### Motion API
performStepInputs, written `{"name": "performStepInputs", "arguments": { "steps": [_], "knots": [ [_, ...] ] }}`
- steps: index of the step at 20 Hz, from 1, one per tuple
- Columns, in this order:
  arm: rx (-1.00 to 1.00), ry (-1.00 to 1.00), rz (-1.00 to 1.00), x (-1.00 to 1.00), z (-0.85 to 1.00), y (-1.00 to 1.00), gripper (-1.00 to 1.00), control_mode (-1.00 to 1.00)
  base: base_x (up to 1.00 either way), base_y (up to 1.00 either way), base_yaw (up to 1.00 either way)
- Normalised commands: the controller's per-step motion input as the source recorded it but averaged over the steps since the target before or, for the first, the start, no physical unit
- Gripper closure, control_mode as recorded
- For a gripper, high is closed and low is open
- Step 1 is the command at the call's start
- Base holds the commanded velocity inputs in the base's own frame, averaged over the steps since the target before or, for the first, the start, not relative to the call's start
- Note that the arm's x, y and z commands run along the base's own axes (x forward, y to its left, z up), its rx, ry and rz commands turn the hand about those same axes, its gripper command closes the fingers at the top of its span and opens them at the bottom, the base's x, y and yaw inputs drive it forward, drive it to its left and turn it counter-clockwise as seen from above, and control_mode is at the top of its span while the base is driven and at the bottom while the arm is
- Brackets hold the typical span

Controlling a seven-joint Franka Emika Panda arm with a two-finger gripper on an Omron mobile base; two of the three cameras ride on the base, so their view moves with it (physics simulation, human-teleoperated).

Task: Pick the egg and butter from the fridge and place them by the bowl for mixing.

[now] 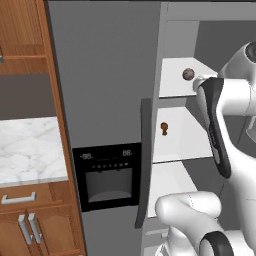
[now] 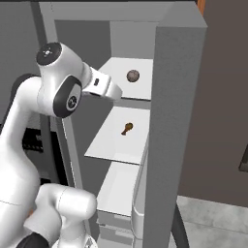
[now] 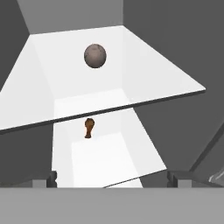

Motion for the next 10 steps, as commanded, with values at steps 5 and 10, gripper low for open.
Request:
{"name": "performStepInputs", "arguments": {
  "steps": [5,10],
  "knots": [
    [0.00,0.00,0.01,0.43,0.13,-0.03,-1.00,-1.00,0.00,0.00,0.00],
    [0.00,0.00,0.07,0.47,0.00,-0.12,-1.00,-1.00,0.00,0.00,0.00]
  ]
}}
